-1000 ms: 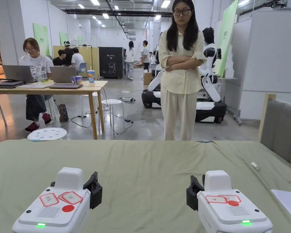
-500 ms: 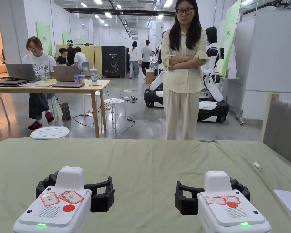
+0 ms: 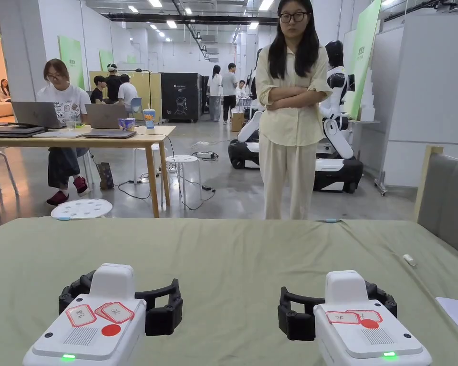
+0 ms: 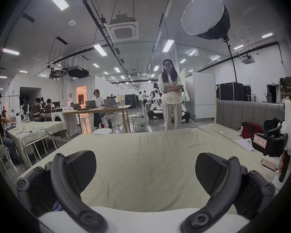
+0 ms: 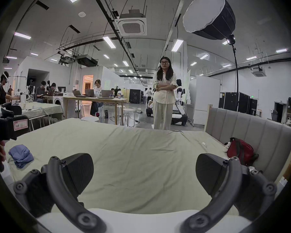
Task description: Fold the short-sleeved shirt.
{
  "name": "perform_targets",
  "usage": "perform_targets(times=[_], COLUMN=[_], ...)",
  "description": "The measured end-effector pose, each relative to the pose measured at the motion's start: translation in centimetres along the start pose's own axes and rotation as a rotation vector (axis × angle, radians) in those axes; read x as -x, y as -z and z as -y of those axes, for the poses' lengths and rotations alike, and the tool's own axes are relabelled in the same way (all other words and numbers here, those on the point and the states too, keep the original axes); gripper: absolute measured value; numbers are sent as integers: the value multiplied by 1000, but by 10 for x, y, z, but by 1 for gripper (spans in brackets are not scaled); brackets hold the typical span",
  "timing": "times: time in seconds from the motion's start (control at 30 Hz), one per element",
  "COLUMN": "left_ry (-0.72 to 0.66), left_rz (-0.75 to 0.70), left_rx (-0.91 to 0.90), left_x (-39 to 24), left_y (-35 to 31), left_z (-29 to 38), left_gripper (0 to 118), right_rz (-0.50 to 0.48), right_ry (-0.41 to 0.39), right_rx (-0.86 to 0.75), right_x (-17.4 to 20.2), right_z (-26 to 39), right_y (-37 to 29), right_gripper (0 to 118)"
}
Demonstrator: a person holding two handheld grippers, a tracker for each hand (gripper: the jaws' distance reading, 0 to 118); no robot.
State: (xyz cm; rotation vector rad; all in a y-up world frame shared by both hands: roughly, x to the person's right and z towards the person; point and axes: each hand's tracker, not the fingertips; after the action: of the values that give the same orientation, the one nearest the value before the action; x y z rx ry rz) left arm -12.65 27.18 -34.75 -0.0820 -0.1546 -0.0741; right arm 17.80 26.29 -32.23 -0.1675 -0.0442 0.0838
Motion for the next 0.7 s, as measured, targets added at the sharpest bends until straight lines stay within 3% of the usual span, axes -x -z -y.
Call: perform_targets(times=[0.33, 0.47, 0.53, 0.7], left_ry=[0, -1, -4, -6], left_rz=[9, 19, 21, 20], left_rx=[8, 15, 15, 19], left_x=[0, 0, -1, -1], left_y=[2, 1, 1, -1], left_z=[1, 0, 0, 1], left_gripper=[118, 118, 118, 118], right_rz=[-22, 119, 124, 86], right_ry=[68, 97, 106, 221], right_rx=[27, 51, 51, 120], right_x=[-5, 1, 3, -2], right_z=[-6, -12, -18, -20], right_y=[2, 3, -2, -3], right_gripper=[118, 118, 118, 118])
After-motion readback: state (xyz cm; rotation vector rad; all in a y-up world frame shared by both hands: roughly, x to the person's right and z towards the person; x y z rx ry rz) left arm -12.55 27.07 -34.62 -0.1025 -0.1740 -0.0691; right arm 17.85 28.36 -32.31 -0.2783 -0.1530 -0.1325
